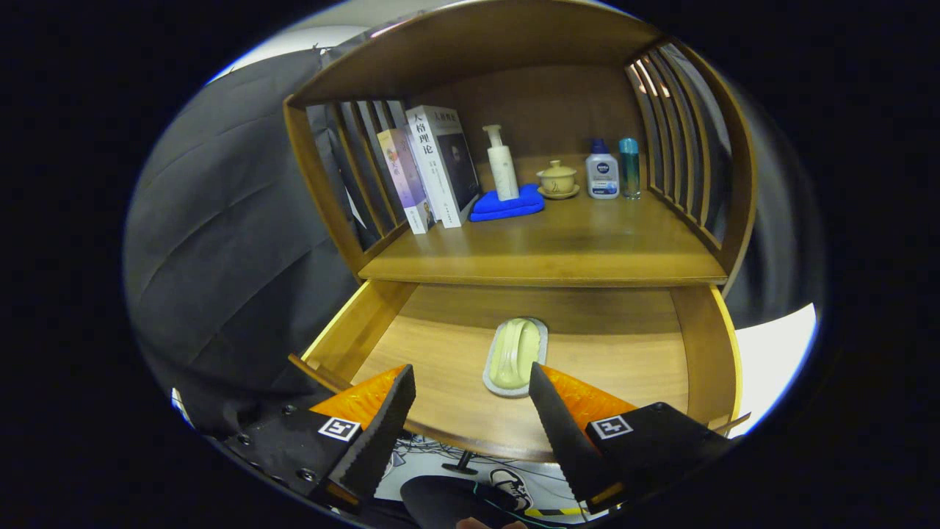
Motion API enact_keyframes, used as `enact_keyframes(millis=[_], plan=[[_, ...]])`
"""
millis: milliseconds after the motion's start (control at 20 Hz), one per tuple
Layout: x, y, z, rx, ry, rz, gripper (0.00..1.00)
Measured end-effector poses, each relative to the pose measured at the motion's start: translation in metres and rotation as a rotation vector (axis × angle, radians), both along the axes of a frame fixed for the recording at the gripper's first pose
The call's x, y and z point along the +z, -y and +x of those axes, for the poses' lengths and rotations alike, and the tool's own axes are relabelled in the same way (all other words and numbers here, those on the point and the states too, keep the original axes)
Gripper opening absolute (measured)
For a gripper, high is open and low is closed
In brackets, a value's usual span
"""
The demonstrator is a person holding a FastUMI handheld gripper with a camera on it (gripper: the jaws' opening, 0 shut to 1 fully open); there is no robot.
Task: Pull open the drawer, take out the items inside it, and place them on the countertop above the cabinet.
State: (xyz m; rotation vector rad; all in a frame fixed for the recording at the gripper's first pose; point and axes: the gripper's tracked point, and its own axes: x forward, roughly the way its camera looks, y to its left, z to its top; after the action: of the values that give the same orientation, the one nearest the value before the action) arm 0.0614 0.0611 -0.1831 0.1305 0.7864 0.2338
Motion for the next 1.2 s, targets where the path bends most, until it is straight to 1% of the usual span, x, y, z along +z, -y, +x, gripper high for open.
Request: enact_keyframes(millis=[150,350,500,850,950,1100,1200], plan=[[-0.01,-0.001,0.024,0.003,-0.048,-0.002,0.98],[-0.033,-0.002,0.044,0.008,-0.146,-0.005,0.98],[-0.051,0.003,0.058,0.008,-0.189,-0.046,0.98],[-0.085,0.005,0.072,0.006,-0.293,-0.091,0.97],[-0.094,0.007,0.075,-0.004,-0.324,-0.103,0.92],[-0.107,0.005,0.073,0.005,-0.374,-0.112,0.88],[-0.11,0.006,0.073,-0.011,-0.398,-0.106,0.65]])
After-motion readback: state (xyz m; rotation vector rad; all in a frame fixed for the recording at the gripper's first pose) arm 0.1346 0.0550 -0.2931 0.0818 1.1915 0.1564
